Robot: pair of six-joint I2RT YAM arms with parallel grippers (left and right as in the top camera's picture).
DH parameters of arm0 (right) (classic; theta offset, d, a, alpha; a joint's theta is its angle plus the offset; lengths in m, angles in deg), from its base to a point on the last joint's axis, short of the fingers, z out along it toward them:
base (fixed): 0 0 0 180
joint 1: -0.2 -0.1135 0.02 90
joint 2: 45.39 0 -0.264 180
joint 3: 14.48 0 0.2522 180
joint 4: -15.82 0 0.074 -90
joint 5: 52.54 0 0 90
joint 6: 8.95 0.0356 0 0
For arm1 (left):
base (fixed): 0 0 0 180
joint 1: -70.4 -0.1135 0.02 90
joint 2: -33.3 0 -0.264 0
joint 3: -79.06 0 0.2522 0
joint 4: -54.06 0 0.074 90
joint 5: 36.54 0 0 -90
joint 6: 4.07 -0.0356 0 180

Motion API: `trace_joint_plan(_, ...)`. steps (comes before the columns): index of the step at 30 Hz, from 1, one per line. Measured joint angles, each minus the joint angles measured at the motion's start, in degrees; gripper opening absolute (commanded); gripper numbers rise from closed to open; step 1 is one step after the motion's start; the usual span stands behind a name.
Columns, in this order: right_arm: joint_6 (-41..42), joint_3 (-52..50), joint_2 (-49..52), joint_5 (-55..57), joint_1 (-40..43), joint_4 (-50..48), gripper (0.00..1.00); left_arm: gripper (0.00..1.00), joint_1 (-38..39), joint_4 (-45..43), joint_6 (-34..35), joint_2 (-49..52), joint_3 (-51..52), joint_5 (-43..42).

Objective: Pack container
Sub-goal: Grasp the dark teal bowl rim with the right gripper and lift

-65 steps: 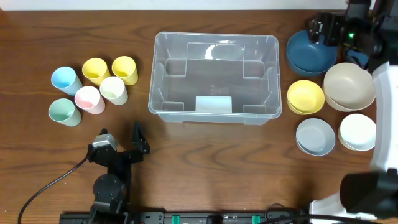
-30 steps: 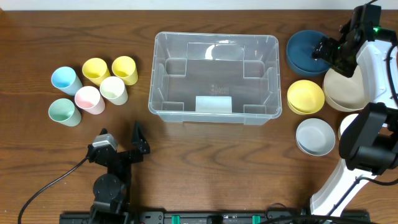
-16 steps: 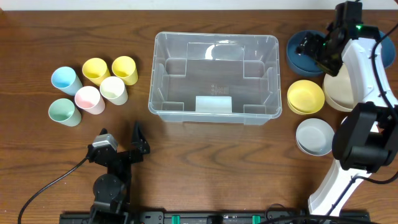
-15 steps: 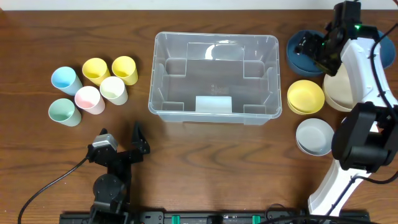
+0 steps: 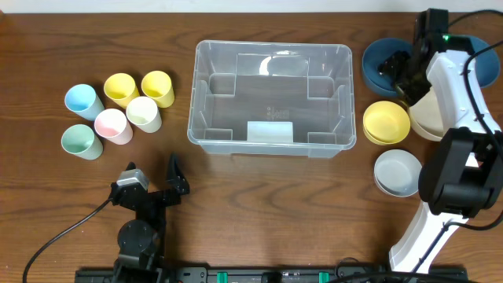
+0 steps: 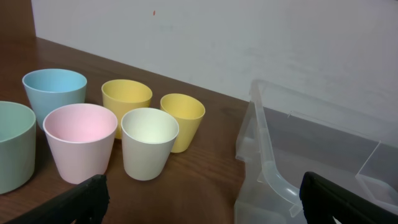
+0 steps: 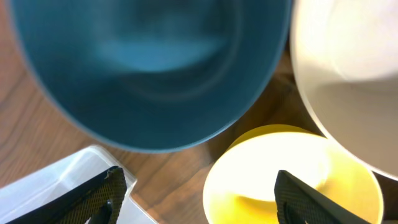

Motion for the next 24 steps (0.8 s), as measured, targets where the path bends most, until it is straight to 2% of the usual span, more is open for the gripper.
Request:
trace_joint_plan(9, 4.8, -6.2, 0.0, 0.9, 0.0, -7.5, 0.79, 0.98, 0.0, 0.0, 0.0, 0.0, 0.0, 0.0)
trace_joint_plan(19, 5.8, -7.8, 0.0, 2.4, -0.2, -10.5, 0.40, 0.98, 0.0, 0.0, 0.0, 0.0, 0.0, 0.0)
trace_joint_plan(24, 6.0, -8.7, 0.0, 3.5, -0.8, -11.1, 0.27, 0.98, 0.0, 0.0, 0.0, 0.0, 0.0, 0.0)
